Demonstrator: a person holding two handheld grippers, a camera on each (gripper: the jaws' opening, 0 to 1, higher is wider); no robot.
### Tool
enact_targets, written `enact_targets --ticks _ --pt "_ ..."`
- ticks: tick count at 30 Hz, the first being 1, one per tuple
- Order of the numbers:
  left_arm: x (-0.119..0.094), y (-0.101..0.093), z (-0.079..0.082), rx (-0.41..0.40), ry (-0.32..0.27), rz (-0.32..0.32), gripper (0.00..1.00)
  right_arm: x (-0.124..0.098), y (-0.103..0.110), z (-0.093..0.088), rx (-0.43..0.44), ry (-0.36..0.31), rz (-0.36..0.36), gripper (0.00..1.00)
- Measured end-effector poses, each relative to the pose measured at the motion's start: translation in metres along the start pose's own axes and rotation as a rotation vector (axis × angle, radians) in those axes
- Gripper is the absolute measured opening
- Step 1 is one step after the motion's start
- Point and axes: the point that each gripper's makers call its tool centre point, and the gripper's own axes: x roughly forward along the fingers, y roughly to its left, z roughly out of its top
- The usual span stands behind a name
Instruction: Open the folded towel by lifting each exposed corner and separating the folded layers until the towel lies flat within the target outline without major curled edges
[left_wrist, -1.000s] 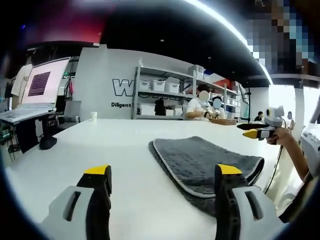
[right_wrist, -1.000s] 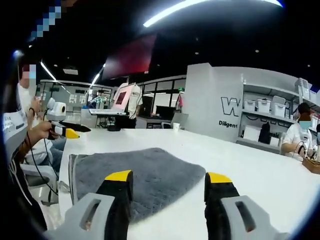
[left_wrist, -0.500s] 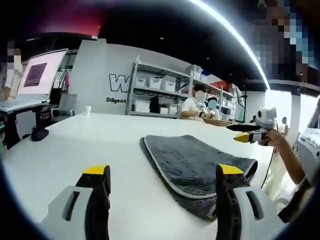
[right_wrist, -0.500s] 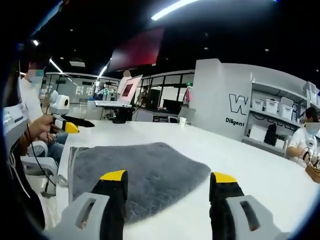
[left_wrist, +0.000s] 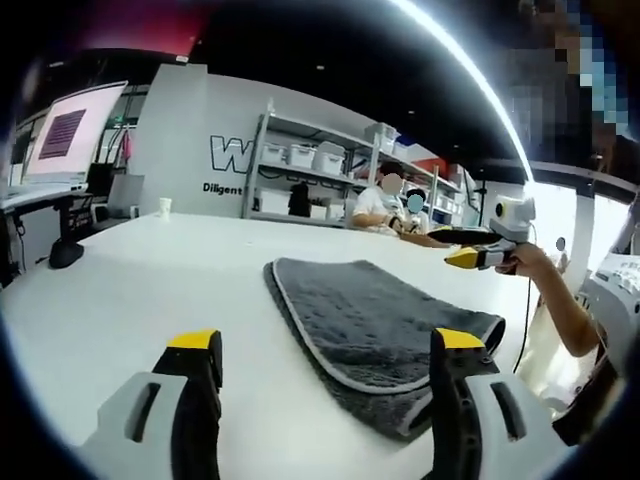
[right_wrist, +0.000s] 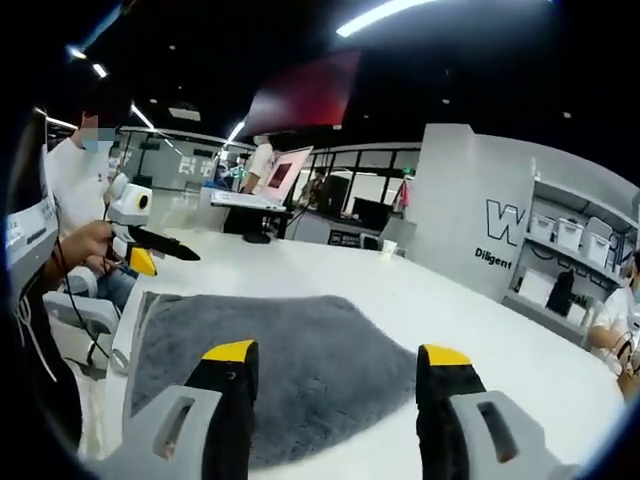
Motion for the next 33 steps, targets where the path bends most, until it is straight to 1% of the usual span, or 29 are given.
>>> enact_targets --ticks 5,6,10,15,18,19,21,22,24,25,28,32,33 --pt "0.001 -0.002 -0.006 -0.010 0.023 -0.009 0.82 0.007 -0.001 0.005 -0.024 0.003 0.014 0.62" --pt "0.002 -0.004 -0.009 -0.011 0.032 -0.015 0.82 0.012 -0.003 0.010 -0.029 -0.004 0.017 0.62" --pt "0.002 -0.007 -0.014 -0.010 0.054 -0.029 0.82 0.018 -0.006 0.017 -0.043 -0.015 0.026 0.62" --pt "0.002 -0.010 -0.018 -0.018 0.068 -0.042 0.78 0.024 -0.009 0.020 -0.046 -0.015 0.037 0.61" --pt "0.003 -0.011 -0.020 -0.021 0.075 -0.044 0.78 0.031 -0.011 0.023 -0.055 -0.016 0.044 0.61" --pt "0.006 -0.012 -0.025 -0.028 0.087 -0.049 0.77 0.032 -0.011 0.023 -0.055 -0.016 0.046 0.61" --pt "0.007 -0.017 -0.027 -0.043 0.096 -0.069 0.74 0.034 -0.011 0.024 -0.056 -0.015 0.048 0.60" --pt "0.008 -0.022 -0.030 -0.092 0.115 -0.093 0.72 0.035 -0.009 0.024 -0.059 -0.017 0.054 0.59" --pt "0.010 -0.026 -0.031 -0.089 0.122 -0.114 0.67 0.035 -0.008 0.021 -0.050 -0.013 0.059 0.58" --pt "0.010 -0.027 -0.032 -0.088 0.125 -0.125 0.67 0.035 -0.007 0.020 -0.045 -0.011 0.062 0.58" --pt "0.012 -0.028 -0.033 -0.088 0.140 -0.131 0.69 0.034 -0.008 0.017 -0.044 -0.005 0.060 0.58" --pt "0.013 -0.029 -0.035 -0.087 0.146 -0.133 0.68 0.033 -0.009 0.016 -0.044 -0.004 0.057 0.58" --pt "0.014 -0.030 -0.037 -0.091 0.158 -0.141 0.68 0.033 -0.010 0.016 -0.044 -0.005 0.054 0.58"
